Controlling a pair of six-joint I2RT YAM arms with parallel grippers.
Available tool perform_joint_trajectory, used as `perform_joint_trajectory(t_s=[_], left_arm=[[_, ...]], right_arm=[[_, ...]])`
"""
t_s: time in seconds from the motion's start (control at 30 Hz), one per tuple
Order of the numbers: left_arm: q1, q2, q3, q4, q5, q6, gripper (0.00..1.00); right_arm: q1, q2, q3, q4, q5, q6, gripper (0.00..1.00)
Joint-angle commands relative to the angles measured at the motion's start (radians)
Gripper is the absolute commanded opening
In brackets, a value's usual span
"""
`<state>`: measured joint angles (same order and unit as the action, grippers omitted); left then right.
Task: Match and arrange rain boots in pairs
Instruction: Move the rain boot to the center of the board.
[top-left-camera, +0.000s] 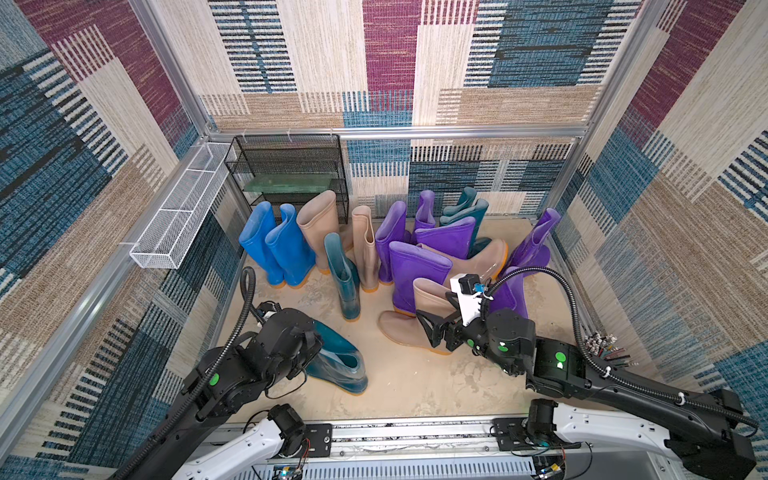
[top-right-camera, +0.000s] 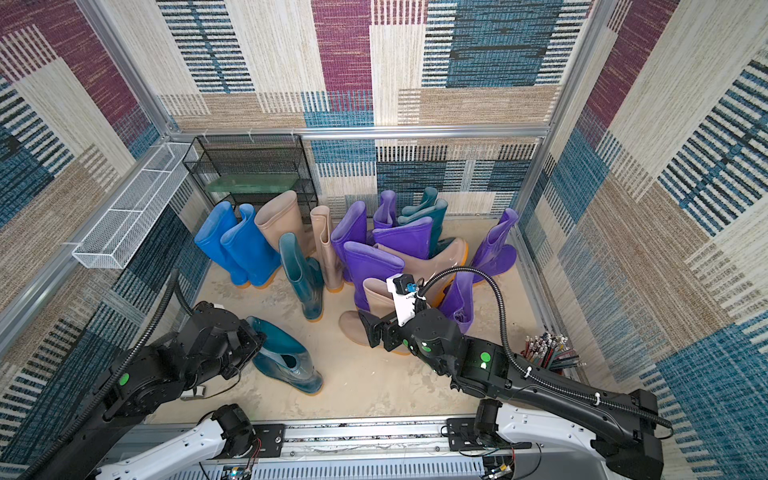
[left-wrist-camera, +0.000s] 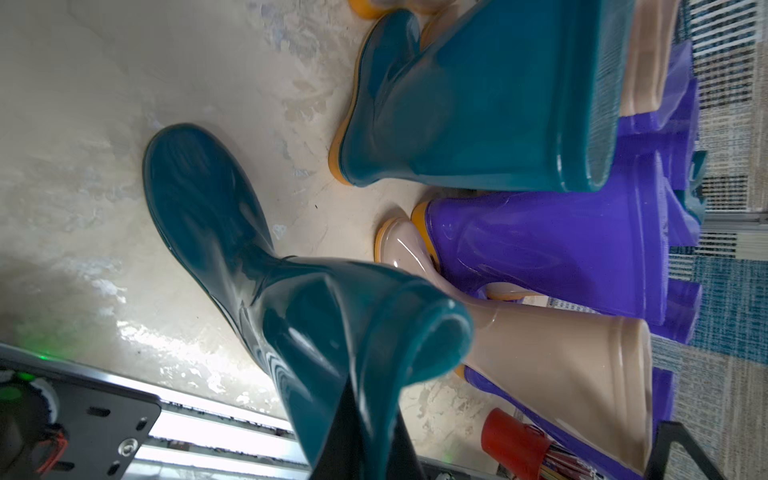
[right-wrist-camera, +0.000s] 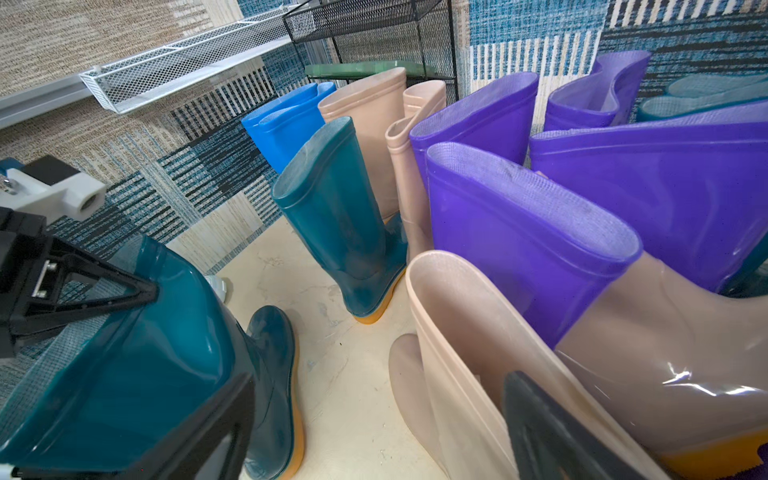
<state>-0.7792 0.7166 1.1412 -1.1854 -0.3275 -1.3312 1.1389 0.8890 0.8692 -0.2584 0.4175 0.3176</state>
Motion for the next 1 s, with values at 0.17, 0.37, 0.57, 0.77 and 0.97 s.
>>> perform_joint_trajectory(t_s=[0.17,0.37,0.57,0.77,0.97], left_arm=[[0.047,0.266,0.355,-0.108,-0.097,0.647,0.00],[0.216,0.320,0.446,-0.125,0.012,0.907,0.00],[0.430,0.369,0.393,-0.110,0.217,1.115,0.00],[0.590,0.435,0.324,-0.051,0.323,1.238,0.00],[0.667,0.499,0.311,-0.029,0.315,1.261,0.00]], right_arm=[[-0.001,0.034,0.024,0.055,-0.030,-0.009,0.96],[-0.001,0.030,0.016,0.070,-0.075,0.007,0.96],[-0.001,0.024,0.018,0.073,-0.100,0.009,0.96],[-0.001,0.034,0.028,0.075,-0.126,0.007,0.97],[0.008,0.115,0.042,0.130,-0.171,0.013,0.96]])
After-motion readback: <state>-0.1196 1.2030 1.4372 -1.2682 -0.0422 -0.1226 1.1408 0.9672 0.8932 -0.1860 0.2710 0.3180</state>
